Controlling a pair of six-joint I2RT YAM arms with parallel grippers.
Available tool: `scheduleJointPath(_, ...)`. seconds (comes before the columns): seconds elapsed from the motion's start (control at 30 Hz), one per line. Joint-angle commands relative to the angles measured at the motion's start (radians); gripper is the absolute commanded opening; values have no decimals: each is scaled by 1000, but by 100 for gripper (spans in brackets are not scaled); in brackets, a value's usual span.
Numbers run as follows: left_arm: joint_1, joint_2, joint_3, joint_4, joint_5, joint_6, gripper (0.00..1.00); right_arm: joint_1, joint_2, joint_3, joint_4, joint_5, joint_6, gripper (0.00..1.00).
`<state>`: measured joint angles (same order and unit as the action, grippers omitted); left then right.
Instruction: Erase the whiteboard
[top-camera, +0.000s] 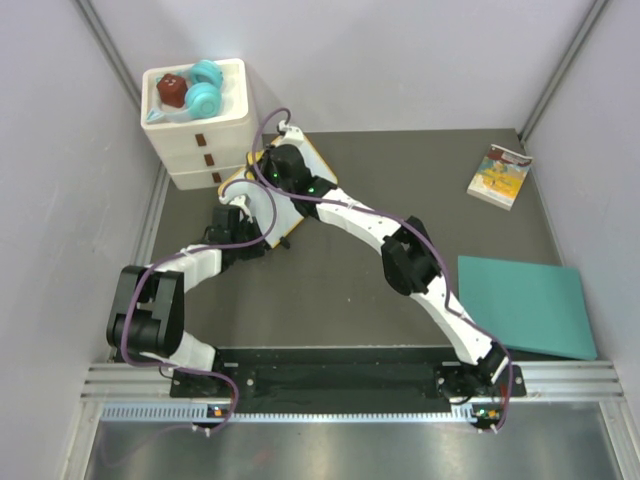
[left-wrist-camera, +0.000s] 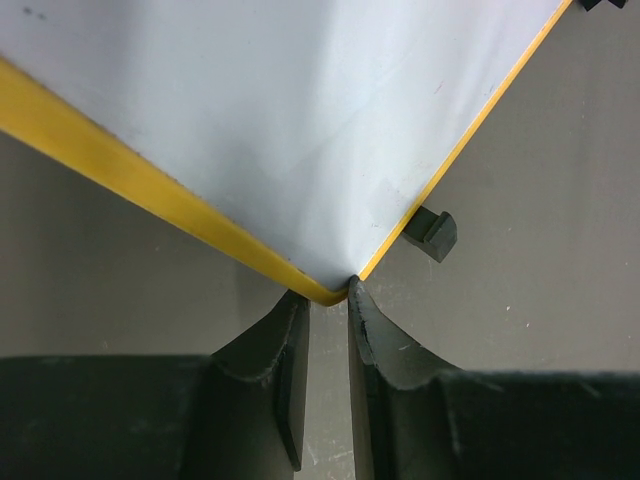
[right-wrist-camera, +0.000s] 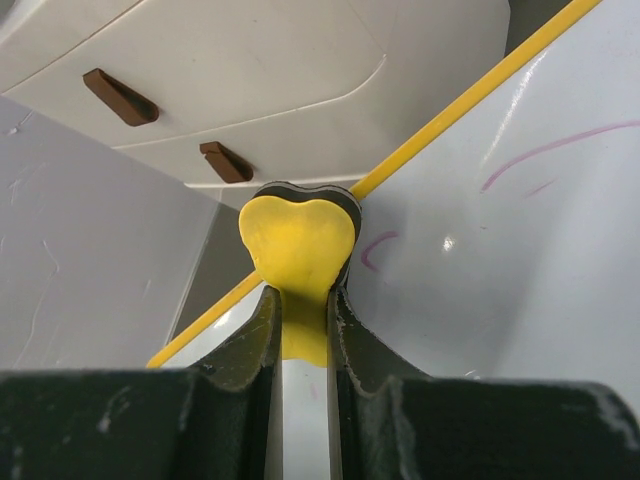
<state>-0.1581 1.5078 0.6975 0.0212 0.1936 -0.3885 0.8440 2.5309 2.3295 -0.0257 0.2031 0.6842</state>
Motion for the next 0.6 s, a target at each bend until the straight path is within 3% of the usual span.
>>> scheduleJointPath(0.0, -14, -12, -18, -49, -33, 57, 7, 1, -40, -24, 6, 19, 1, 0)
scheduleJointPath(0.57, -26, -11, -13, -53, -45, 60, 6, -169, -38, -27, -5, 67, 107, 0)
